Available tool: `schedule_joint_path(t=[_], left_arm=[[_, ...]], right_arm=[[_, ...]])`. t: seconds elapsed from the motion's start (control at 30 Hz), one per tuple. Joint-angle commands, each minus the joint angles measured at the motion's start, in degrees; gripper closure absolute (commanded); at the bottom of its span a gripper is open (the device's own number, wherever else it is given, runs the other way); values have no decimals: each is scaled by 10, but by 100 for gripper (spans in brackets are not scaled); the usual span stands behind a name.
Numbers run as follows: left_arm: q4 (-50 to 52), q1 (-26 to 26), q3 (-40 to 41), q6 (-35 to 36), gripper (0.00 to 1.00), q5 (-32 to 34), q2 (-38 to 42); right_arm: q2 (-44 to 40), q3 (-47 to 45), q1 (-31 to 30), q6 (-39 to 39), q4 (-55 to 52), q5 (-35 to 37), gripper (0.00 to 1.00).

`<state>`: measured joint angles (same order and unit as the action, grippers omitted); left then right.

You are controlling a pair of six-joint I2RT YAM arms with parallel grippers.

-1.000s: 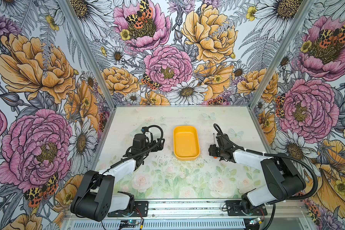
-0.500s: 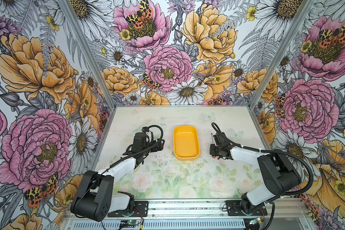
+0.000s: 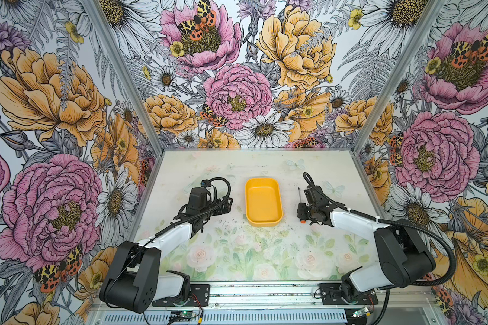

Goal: Put the screwdriver in the bin
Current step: Pick up the screwdriver from the middle-right of the table, then place the screwdriver into the bin.

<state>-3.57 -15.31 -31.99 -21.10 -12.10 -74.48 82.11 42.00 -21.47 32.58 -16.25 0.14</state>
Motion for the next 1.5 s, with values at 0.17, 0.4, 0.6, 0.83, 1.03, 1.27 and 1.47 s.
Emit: schedule_joint_path(t=[0.17, 0.4, 0.6, 0.83, 1.03, 1.27, 1.47], left_arm=[[8, 0, -16, 1, 1, -13, 18], [9, 0, -15, 0, 1, -12, 31], [8, 2, -13, 1, 1, -17, 33], [9, 9, -21, 11, 1, -33, 27], [9, 14, -17, 19, 1, -36, 31], [16, 27, -15, 26, 1, -46, 37], [16, 29, -6, 24, 1, -46, 48]], right_arm=[[-93, 74, -6, 30, -5, -55, 100], [-104, 154, -77, 72, -5, 5, 100], [-64, 200, -170, 89, -5, 138, 100], [7, 231, -218, 103, -6, 165, 100], [69, 288, -256, 121, -58, 205, 100], [152, 364, -256, 137, -160, 164, 100], [180, 367, -254, 148, -172, 157, 100]])
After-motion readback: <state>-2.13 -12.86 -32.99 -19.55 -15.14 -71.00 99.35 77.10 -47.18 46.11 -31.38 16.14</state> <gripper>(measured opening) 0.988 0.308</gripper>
